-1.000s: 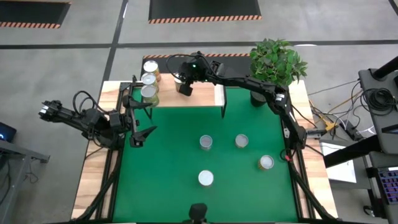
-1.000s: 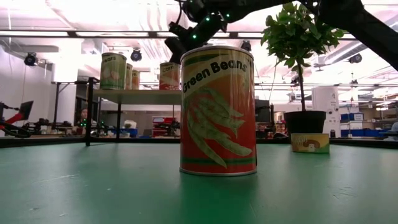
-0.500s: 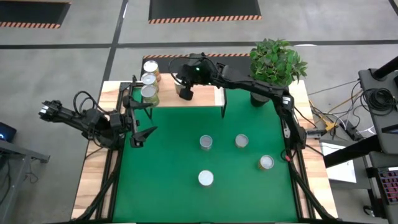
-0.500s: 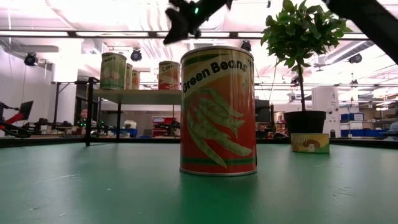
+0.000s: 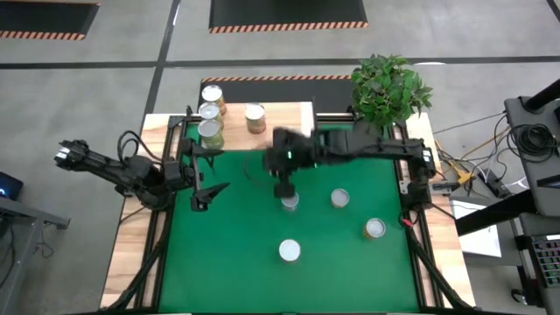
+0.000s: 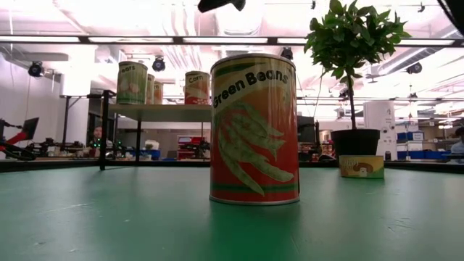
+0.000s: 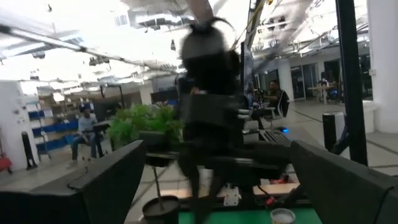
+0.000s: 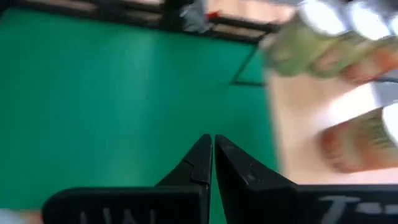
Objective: Pick and place cans onto a shelf
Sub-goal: Put the green bean can on the shelf
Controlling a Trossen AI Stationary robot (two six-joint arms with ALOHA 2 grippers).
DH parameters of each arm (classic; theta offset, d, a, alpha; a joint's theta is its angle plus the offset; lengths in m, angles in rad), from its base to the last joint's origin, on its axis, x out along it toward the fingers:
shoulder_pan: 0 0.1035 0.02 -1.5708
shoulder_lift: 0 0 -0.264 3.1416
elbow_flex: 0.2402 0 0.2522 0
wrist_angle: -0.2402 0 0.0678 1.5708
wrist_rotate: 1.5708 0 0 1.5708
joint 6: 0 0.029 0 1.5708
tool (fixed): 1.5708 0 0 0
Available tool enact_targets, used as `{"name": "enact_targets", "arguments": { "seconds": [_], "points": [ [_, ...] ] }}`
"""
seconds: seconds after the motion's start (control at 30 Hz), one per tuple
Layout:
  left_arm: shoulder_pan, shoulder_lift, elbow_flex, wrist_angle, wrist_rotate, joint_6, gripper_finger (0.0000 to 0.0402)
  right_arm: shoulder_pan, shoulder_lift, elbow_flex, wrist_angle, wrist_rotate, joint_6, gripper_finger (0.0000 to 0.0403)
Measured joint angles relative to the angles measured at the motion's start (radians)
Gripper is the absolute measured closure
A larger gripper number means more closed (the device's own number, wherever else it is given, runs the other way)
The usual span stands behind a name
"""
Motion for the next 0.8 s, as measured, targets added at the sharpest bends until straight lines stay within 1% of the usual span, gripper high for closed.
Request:
{"name": "enact_targets", "arguments": {
  "seconds": [0.1, 0.3, 0.43, 0.57, 0.73, 0.8],
  "points": [
    [-0.004, 0.018, 0.015, -0.04, 0.0, -0.028, 0.0022, 0.079, -0.026, -0.088, 0.014, 0.037, 0.044, 0.0394],
    [-0.03, 0.044, 0.026, -0.057, 0.001, -0.06, 0.0022, 0.239, -0.09, -0.305, 0.032, 0.182, 0.172, 0.0394],
    [-0.042, 0.076, 0.026, -0.054, 0.001, -0.089, 0.0022, 0.336, -0.133, -0.459, 0.098, 0.211, 0.271, 0.0394],
    [-0.042, 0.13, 0.026, -0.052, 0.005, -0.16, 0.0022, 0.422, -0.169, -0.592, 0.169, 0.235, 0.343, 0.0394],
    [-0.067, 0.212, 0.026, -0.06, 0.007, -0.258, 0.0022, 0.525, -0.21, -0.714, 0.23, 0.324, 0.411, 0.0394],
    [-0.092, 0.249, 0.026, -0.06, 0.008, -0.281, 0.0022, 0.558, -0.221, -0.75, 0.255, 0.338, 0.451, 0.0394]
  ]
}}
